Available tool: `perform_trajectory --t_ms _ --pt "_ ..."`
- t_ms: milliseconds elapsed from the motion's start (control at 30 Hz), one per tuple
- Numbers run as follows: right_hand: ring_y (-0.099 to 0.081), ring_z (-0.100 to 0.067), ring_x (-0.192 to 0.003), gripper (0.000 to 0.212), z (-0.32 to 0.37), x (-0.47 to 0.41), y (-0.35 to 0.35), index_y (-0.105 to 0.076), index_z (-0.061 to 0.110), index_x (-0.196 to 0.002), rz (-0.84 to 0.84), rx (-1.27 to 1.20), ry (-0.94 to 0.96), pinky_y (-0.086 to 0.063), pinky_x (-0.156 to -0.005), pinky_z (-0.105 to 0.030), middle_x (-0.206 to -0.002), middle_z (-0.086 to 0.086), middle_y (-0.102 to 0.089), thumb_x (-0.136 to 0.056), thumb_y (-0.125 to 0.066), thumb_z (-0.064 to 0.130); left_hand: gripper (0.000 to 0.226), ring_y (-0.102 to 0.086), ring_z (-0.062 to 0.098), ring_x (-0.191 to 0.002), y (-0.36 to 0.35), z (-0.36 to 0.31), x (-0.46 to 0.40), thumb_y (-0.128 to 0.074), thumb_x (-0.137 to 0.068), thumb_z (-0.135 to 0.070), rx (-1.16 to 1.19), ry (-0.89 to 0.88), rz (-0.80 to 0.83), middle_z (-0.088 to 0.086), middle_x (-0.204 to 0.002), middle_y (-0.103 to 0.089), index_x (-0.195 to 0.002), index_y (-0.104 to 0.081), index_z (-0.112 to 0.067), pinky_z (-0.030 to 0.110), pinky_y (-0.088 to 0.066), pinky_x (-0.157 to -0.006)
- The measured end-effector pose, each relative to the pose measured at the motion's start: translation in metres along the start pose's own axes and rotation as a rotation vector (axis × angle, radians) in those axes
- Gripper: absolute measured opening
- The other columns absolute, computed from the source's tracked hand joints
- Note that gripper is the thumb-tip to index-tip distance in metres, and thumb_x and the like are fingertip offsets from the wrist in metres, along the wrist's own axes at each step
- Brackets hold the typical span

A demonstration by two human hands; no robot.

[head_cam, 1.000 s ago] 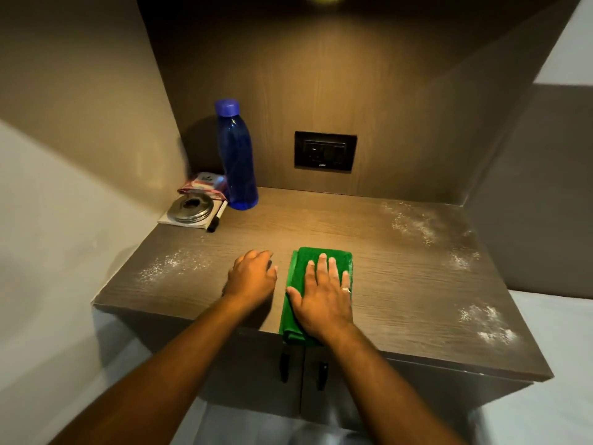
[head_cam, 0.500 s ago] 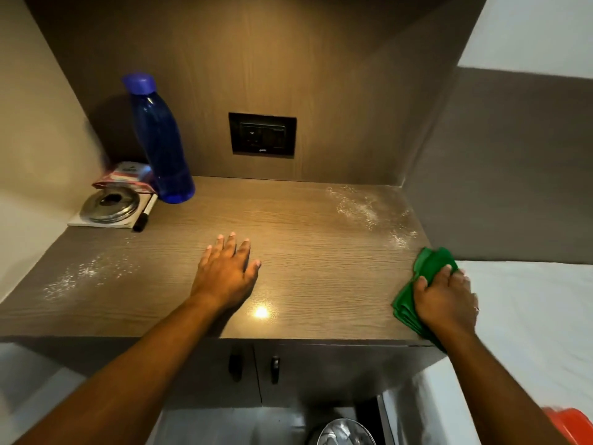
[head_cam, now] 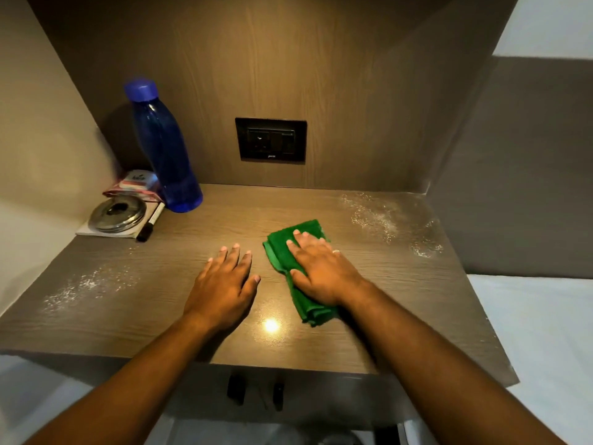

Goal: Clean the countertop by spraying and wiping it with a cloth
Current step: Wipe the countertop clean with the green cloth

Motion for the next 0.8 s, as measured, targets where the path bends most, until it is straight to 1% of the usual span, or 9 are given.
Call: perform_trajectory --t_ms 67,167,233,333,400,533,633,733,800 --pt "-0.003 -0.022 -0.152 0.07 -0.058 0.006 0.008 -0.003 0.022 -0.156 -0.022 -0.024 -0.162 -0.002 -0.119 -0.042 -0.165 -0.003 0.002 -0.098 -0.026 0.052 0.064 -0.002 0.018 -0.148 -0.001 -0.002 -0.001 -0.015 -0.095 -0.058 0.001 -0.004 0.003 0.0 -0.161 -0.01 -0.151 -0.015 -0.027 0.038 -0.004 -0.116" --pt "-0.007 -0.028 -0.151 0.071 -0.153 0.054 0.02 -0.004 0.017 -0.157 -0.07 -0.033 -0.585 -0.019 -0.12 -0.051 -0.165 -0.009 -0.002 -0.098 -0.026 0.051 0.063 -0.001 0.017 -0.148 0.0 -0.002 0.0 -0.017 -0.096 -0.056 -0.001 -0.006 0.011 0.0 -0.161 -0.009 -0.151 -0.014 -0.026 0.039 -0.004 -0.118" --pt "-0.01 -0.032 -0.151 0.071 -0.184 0.093 0.025 -0.01 0.009 -0.156 -0.119 -0.029 -0.782 -0.016 -0.121 -0.051 -0.164 -0.017 -0.006 -0.099 -0.026 0.048 0.063 -0.001 0.018 -0.148 0.001 -0.002 0.0 -0.017 -0.096 -0.055 -0.007 -0.005 0.01 0.001 -0.161 -0.009 -0.151 -0.014 -0.025 0.039 -0.004 -0.118" --pt "-0.006 -0.034 -0.151 0.072 -0.174 0.116 0.018 -0.011 0.003 -0.155 -0.14 -0.042 -0.901 -0.009 -0.122 -0.05 -0.163 -0.021 -0.004 -0.098 -0.025 0.045 0.063 0.0 0.018 -0.148 0.002 -0.004 0.0 -0.016 -0.096 -0.055 0.003 0.006 0.007 0.002 -0.161 -0.008 -0.151 -0.014 -0.025 0.039 -0.003 -0.118" --pt "-0.002 -0.033 -0.152 0.072 -0.126 0.102 0.008 -0.009 0.006 -0.155 -0.133 -0.019 -0.785 -0.003 -0.122 -0.049 -0.164 -0.02 -0.002 -0.097 -0.022 0.046 0.063 0.001 0.018 -0.148 0.001 -0.005 -0.001 -0.015 -0.096 -0.055 0.002 0.009 0.015 0.001 -0.161 -0.008 -0.151 -0.014 -0.025 0.04 -0.003 -0.119" --pt "0.001 -0.026 -0.152 0.072 -0.009 0.018 -0.007 -0.008 0.014 -0.156 -0.101 -0.024 -0.266 0.004 -0.118 -0.041 -0.164 -0.011 0.0 -0.094 -0.018 0.05 0.063 0.003 0.018 -0.148 0.002 -0.004 -0.002 -0.015 -0.096 -0.055 0.006 0.025 0.022 0.001 -0.162 -0.005 -0.152 -0.012 -0.025 0.041 -0.003 -0.12" --pt "-0.002 -0.022 -0.152 0.071 0.007 -0.044 0.003 -0.011 0.018 -0.156 -0.022 -0.006 -0.031 0.002 -0.118 -0.038 -0.166 -0.008 -0.002 -0.095 -0.028 0.049 0.063 0.004 0.016 -0.148 0.003 -0.005 -0.001 -0.015 -0.096 -0.055 0.009 0.02 0.023 0.0 -0.162 -0.004 -0.152 -0.012 -0.026 0.04 -0.001 -0.119" --pt "-0.005 -0.023 -0.152 0.069 -0.051 -0.072 0.013 -0.013 0.021 -0.157 0.0 -0.046 -0.018 -0.002 -0.12 -0.039 -0.166 -0.004 -0.003 -0.097 -0.036 0.047 0.062 0.004 0.015 -0.148 0.004 -0.003 -0.005 -0.017 -0.097 -0.054 0.004 -0.002 0.032 -0.002 -0.161 -0.003 -0.152 -0.012 -0.027 0.038 0.0 -0.118" --pt "-0.007 -0.027 -0.152 0.069 -0.125 -0.067 0.023 -0.014 0.015 -0.156 -0.047 -0.05 -0.224 -0.008 -0.123 -0.041 -0.165 -0.01 -0.005 -0.098 -0.038 0.045 0.062 0.004 0.014 -0.147 0.004 -0.002 -0.006 -0.017 -0.097 -0.054 0.003 -0.01 0.028 -0.002 -0.161 -0.004 -0.152 -0.012 -0.027 0.037 0.001 -0.117"
Point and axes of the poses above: each hand's wrist, its own x-axis away from the middle knuckle, its own y-axis out of the back of the hand, z = x × y, the point moved 8 cm from there along -x, towards the middle knuckle
